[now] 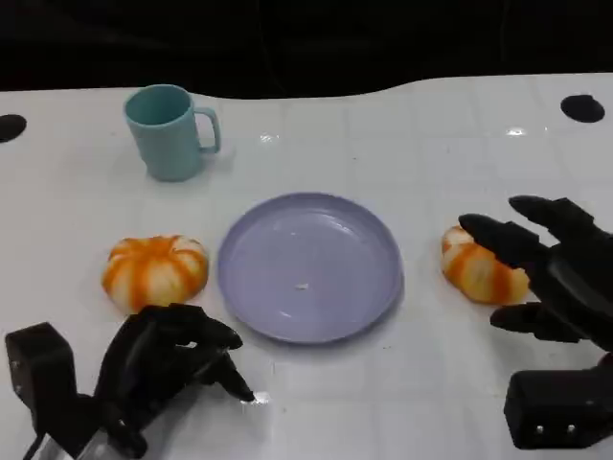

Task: Grasp the bread from the table and place it into the plate.

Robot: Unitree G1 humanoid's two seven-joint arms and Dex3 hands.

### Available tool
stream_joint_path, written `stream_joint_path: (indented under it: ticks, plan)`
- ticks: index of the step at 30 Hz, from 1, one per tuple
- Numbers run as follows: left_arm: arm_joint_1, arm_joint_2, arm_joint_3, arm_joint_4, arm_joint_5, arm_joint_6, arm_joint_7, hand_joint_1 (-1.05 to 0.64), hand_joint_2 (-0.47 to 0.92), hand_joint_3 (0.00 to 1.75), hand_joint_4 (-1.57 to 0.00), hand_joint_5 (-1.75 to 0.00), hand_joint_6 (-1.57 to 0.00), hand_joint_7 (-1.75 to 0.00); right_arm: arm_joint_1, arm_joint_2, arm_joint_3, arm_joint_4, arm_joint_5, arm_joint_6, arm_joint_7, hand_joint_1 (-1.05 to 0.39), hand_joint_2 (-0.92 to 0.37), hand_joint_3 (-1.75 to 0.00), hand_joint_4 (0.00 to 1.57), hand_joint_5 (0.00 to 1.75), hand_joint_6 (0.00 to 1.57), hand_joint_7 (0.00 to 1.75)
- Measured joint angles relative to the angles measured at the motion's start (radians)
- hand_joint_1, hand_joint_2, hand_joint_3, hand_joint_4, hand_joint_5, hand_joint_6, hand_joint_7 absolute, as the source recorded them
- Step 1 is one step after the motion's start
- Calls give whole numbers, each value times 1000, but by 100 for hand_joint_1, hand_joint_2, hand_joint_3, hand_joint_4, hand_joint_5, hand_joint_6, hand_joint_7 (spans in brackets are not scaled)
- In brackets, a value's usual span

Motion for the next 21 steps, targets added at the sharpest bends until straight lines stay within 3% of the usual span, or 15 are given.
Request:
stream_joint_path:
  ticks: [14,21]
  plan:
    - [3,-1,-2,-9,2,0,0,-105,74,0,-157,-59,-157,-19,-141,45,93,222,-10,35,-7,-61,-87,-1,0,33,21,0]
    - [10,-1,-2,-16,3,0,0,-105,74,0,-157,-59,-157,-19,-230,81,148,384,-14,44,-52,-56,-86,0,7,33,25,1]
